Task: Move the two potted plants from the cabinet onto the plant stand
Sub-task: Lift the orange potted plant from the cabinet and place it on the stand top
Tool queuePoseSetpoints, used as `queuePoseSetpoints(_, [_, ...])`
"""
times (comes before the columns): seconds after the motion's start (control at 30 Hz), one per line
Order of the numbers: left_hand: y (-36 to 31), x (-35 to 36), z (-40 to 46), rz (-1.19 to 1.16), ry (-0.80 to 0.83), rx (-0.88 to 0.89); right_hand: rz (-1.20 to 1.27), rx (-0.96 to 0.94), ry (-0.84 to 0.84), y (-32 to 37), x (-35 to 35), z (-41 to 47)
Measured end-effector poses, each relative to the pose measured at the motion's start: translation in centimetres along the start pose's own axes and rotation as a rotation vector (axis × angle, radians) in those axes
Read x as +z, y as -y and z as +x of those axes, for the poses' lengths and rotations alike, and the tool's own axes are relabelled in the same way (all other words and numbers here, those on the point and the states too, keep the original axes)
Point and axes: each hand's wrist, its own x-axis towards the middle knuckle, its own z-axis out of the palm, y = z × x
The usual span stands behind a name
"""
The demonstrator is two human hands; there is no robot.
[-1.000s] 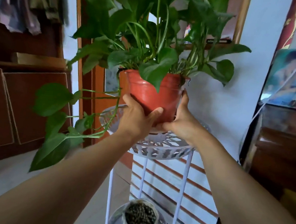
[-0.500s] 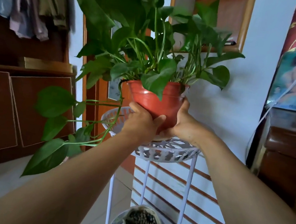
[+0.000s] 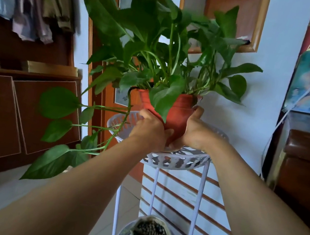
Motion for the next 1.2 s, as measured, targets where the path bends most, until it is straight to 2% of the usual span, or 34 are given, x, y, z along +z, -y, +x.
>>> queuePoseSetpoints(0.2, [-0.3,-0.4,-1.2,0.065,0.019,0.007,-0.091,-0.019,-0.013,-0.2,0.0,-0.5])
queuePoseSetpoints(0.37, [-0.3,-0.2,-0.7,0.158,0.042,-0.069,-0.093,-0.016,-0.037,-0.5,0.2,-0.1])
queuePoseSetpoints(0.67, [0.1,-0.5,-1.6,0.187,-0.087,-0.122,-0.15,-0.02,-0.065,-0.7,0.1,0.1])
queuePoseSetpoints(0.9, [0.7,-0.5,-2.7,0.093,-0.175,-0.026,-0.211,0.008,-0.123,0.0,0.1,-0.4])
queuePoseSetpoints(1.07, [1.5,-0.1,-4.5,0.082,-0.247,0.092,-0.338,-0.113,-0.256,0.2,0.2,-2.0])
queuePoseSetpoints(1.2, [2.3,0.7,-6.8,0.078,-0.351,0.214,-0.208,-0.062,-0.394,-0.3,0.6,-4.3])
